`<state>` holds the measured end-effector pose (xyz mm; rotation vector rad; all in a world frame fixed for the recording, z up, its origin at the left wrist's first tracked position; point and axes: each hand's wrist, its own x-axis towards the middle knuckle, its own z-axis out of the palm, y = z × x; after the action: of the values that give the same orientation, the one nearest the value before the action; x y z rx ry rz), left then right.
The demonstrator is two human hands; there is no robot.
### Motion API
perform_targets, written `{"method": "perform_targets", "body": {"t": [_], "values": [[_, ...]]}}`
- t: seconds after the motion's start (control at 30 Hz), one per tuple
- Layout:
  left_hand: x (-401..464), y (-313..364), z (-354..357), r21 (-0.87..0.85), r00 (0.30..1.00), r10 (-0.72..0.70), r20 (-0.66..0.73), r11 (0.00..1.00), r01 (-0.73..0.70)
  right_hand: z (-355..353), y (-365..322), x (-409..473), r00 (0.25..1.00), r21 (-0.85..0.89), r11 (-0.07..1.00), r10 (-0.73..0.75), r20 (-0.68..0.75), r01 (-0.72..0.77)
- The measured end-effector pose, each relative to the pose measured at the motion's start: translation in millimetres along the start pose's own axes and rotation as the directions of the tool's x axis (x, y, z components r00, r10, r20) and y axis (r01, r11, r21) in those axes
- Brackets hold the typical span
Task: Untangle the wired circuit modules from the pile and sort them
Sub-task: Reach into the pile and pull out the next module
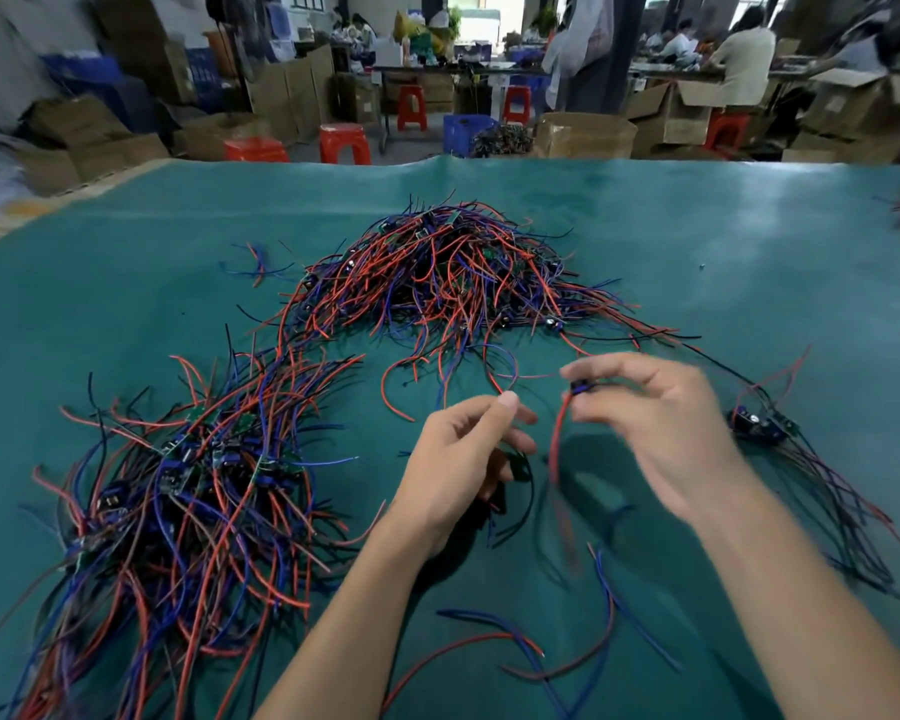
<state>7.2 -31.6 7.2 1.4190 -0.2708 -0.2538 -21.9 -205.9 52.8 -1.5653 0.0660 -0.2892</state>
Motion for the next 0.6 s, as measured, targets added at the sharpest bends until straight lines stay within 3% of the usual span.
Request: {"method": "perform_targets", "body": {"t": [0.07, 0.17, 0.27, 0.4, 0.53, 0.6], "values": [[-2.0, -0.5, 0.6, 0.036, 1.0, 0.008, 0.021, 0.999, -0.009, 15.5, 13.2, -6.1, 0.999, -0.155, 0.987, -0.051, 0.002, 0.051], [-2.4, -0.8, -0.5, 0.077, 0.999, 0.032, 0.023, 0.996, -0.034, 23.5, 24.3, -8.8, 0.992, -0.221, 0.968, -0.123, -0.014, 0.117], [-1.6, 0.0, -1.3, 0.087, 0.999, 0.039, -0.005, 0.995, -0.038, 24.5, 25.5, -7.0, 0.993, -0.088, 0.99, -0.11, -0.032, 0.106], [-1.4, -0.8, -1.4, 0.04, 0.999, 0.028, -0.033, 0.999, -0.027, 23.9, 25.6, -3.9, 0.986, 0.013, 1.0, -0.014, -0.165, 0.017], [-3.5, 1.3, -2.4, 0.054, 0.998, 0.05, 0.048, 0.997, -0.052, 26.5, 24.5, -4.4, 0.978, 0.089, 0.974, 0.205, 0.035, -0.207], [-4.5, 2.1, -2.4, 0.075, 0.995, 0.05, 0.08, 0.996, -0.057, 26.0, 22.7, -4.7, 0.967, 0.165, 0.954, 0.236, 0.1, -0.25]]}}
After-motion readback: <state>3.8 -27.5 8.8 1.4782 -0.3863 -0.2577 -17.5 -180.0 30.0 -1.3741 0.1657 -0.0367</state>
